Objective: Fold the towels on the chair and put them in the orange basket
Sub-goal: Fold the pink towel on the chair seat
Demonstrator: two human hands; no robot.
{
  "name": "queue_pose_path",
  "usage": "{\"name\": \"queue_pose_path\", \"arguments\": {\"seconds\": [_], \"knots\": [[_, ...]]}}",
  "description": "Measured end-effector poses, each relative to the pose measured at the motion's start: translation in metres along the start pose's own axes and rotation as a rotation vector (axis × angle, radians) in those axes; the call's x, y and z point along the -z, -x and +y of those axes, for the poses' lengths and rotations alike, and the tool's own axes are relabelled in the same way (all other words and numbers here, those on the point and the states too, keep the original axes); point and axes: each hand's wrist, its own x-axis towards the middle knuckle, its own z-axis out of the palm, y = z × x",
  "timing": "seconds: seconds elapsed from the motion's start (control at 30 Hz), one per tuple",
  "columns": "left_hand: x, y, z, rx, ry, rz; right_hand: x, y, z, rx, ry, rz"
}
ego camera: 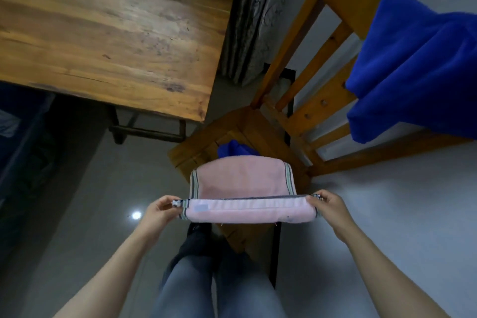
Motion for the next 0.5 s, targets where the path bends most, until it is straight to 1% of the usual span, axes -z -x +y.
{"name": "queue_pose_path", "arguments": {"seconds": [0.23,0.37,0.5], "knots": [[-0.02,-0.047,-0.042,0.135,-0.065,0.064,-0.045,-0.05,0.038,-0.085,0.118,0.017],[-0.03,-0.077,-0.058,0.164,-0.082,0.146,-0.059,-0.078,0.047,-0.08,0.14,0.031],[-0.035,-0.095,-0.069,0.181,-0.119,0.18,-0.068,-0.095,0.049,-0.044,0.169,0.033]]}}
